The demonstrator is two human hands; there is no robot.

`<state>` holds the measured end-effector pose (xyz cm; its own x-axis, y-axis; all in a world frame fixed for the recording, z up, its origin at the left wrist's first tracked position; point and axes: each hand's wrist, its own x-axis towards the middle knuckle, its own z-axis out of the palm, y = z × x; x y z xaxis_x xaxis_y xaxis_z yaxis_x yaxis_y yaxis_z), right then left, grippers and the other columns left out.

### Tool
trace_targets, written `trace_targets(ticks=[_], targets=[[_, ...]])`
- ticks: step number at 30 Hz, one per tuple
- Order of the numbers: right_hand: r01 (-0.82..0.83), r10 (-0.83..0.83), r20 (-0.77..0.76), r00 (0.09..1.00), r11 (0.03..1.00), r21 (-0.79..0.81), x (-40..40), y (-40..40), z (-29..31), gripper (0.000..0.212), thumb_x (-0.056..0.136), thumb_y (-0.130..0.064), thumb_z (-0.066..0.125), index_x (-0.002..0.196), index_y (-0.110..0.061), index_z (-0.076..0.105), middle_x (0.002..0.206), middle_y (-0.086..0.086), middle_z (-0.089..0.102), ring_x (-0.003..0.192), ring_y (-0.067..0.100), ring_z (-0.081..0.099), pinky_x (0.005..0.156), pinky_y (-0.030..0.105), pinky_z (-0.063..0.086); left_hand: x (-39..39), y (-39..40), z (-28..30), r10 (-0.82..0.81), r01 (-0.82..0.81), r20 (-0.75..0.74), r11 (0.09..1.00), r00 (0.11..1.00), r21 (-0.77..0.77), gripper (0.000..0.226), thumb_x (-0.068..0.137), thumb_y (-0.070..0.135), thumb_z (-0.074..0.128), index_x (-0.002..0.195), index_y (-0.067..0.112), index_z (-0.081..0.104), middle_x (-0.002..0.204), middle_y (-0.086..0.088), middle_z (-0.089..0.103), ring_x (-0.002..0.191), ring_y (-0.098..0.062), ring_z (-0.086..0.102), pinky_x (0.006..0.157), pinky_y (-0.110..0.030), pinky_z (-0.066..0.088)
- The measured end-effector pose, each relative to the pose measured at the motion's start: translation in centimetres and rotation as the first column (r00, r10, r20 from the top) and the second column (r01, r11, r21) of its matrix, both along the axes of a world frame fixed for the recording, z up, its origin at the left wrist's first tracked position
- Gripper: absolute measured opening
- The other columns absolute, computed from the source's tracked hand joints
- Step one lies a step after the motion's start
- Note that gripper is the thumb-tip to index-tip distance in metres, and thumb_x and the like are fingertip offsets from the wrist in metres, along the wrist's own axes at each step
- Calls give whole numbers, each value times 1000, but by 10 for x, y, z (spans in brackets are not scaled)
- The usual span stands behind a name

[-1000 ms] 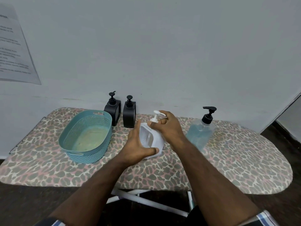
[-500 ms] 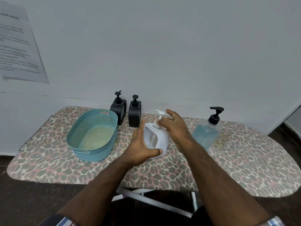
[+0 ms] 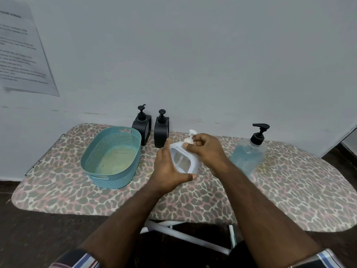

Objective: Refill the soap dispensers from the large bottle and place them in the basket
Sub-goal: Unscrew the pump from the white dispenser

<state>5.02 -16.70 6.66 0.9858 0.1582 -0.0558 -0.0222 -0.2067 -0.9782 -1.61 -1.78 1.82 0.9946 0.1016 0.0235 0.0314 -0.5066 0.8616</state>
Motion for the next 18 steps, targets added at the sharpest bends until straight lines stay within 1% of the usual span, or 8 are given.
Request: trace_targets(ticks=[1, 4, 7, 8, 10, 13, 15, 18], targets=[[-4, 4, -8, 1000, 1000, 2, 1, 0, -1, 28, 79, -15, 86, 104, -13, 73, 87, -2, 77, 79, 11, 74, 81, 34, 62, 0, -1, -2, 2, -2, -4, 1000, 1000, -2, 148, 61, 41, 98, 164, 22, -6, 156, -2, 20, 149, -18, 19, 121, -37, 27], [-46, 48, -48, 998, 998, 38, 5, 1, -2, 32, 81, -9, 84, 111, -9, 73, 95, 3, 78, 90, 21, 76, 87, 40, 62, 2, 3, -7, 19, -19, -14, 998, 1000, -55, 143, 64, 35, 98, 164, 21, -3, 159, -6, 19, 151, -19, 16, 115, -30, 22], [-89, 93, -65, 994, 994, 66, 7, 0, -4, 25, 84, -4, 79, 108, -9, 74, 97, 6, 78, 91, 25, 75, 88, 42, 61, 8, 14, -10, 24, -32, -55, 987, 998, -158, 130, 72, 25, 94, 165, 21, 2, 159, -3, 33, 149, -20, 32, 115, -31, 30], [-98, 104, -73, 992, 992, 80, 8, 1, -5, 24, 85, -4, 78, 107, -10, 74, 97, 7, 78, 92, 26, 75, 88, 42, 61, 8, 17, -10, 0, -17, -80, 978, 997, -207, 123, 74, 23, 92, 164, 22, 8, 154, 1, 42, 143, -19, 42, 114, -33, 37], [-102, 111, -87, 990, 989, 105, 9, 1, -6, 24, 86, -3, 75, 110, -9, 74, 102, 10, 78, 95, 30, 74, 87, 43, 60, 10, 21, -11, -28, 2, -88, 958, 996, -285, 99, 73, 25, 91, 154, 27, 34, 138, 6, 59, 128, -18, 59, 101, -34, 52], [-82, 96, -111, 989, 989, 126, 10, 2, -5, 27, 88, -2, 70, 114, -9, 73, 108, 11, 76, 90, 26, 73, 78, 37, 60, 9, 24, -8, 10, -51, -107, 923, 994, -382, 67, 81, 15, 87, 138, 23, 53, 122, 0, 68, 113, -20, 68, 79, -26, 60], [-87, 97, -95, 991, 991, 105, 10, 1, -5, 21, 88, -4, 70, 108, -9, 74, 103, 11, 76, 86, 23, 72, 75, 36, 59, 10, 28, -9, 15, -60, -117, 917, 993, -394, 57, 83, 14, 85, 133, 20, 59, 120, -1, 71, 113, -23, 68, 84, -31, 61], [-87, 92, -56, 994, 993, 82, 9, 1, -5, 20, 83, -11, 81, 102, -11, 75, 93, 7, 77, 81, 17, 74, 73, 30, 60, 9, 33, -11, 19, -68, -130, 919, 991, -388, 54, 81, 16, 87, 130, 17, 63, 119, 1, 70, 115, -23, 67, 94, -37, 59]])
